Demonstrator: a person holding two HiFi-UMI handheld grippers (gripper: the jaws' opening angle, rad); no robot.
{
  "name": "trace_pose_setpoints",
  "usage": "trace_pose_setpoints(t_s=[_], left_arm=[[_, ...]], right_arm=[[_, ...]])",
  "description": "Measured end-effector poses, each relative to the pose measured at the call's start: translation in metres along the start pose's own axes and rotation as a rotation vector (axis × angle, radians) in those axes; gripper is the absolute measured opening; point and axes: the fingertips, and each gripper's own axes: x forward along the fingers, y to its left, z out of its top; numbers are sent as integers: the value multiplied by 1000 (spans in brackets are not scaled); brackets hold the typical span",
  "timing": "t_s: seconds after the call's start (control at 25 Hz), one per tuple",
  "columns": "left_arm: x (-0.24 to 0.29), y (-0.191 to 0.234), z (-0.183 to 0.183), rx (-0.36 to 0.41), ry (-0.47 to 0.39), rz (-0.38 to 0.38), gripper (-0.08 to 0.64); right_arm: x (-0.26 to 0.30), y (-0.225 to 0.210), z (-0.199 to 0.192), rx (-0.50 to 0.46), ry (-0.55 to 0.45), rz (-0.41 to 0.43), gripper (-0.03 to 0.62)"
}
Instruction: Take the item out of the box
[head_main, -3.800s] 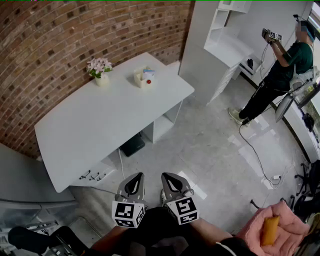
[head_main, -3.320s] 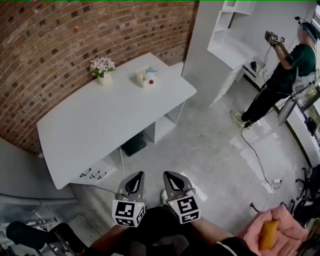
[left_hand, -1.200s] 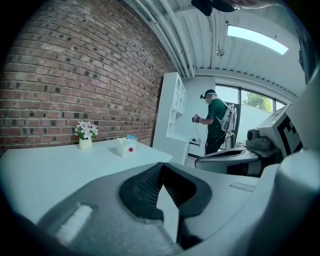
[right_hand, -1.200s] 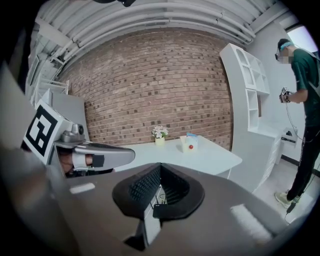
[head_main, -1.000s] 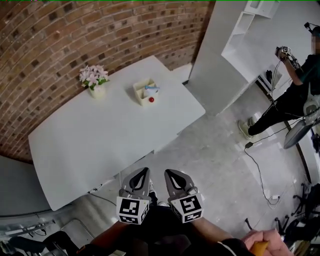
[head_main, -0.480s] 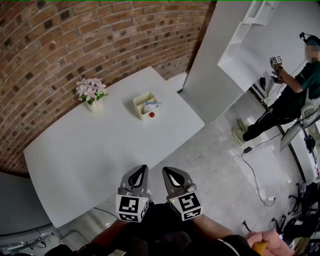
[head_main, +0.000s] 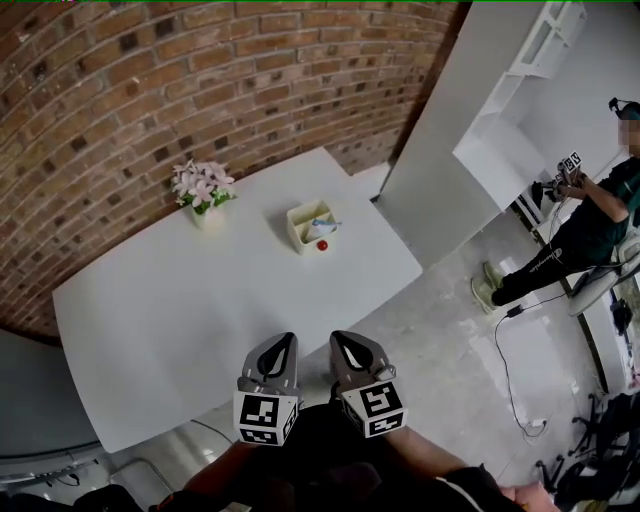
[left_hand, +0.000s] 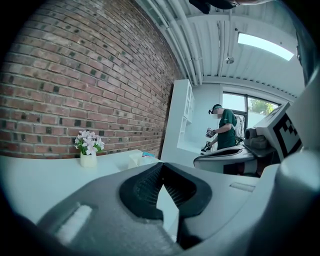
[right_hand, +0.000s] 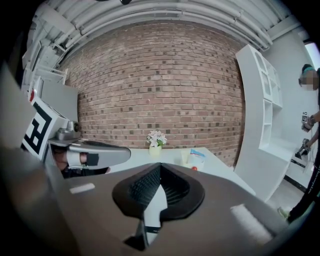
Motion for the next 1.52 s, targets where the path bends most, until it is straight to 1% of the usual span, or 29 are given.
trace_pose_setpoints(t_s=[0.32, 0.76, 1.04, 1.4, 1.48, 1.52], left_arm=[[41, 17, 15, 4, -12, 68, 5], [124, 33, 20, -18, 28, 159, 5], [157, 52, 25, -30, 44, 240, 5], [194, 69, 20, -58, 62, 331, 5], [201, 74, 18, -68, 64, 352, 5], [205, 76, 18, -74, 64, 361, 5]], right_arm=[[37, -29, 8, -21, 1, 64, 2], [103, -96, 8, -44, 61, 154, 2], [138, -118, 10, -125, 85, 220, 2], [182, -155, 6, -222, 156, 257, 3], [192, -160, 6, -248, 166, 277, 41], [197, -163, 6, -261, 169, 284, 44]])
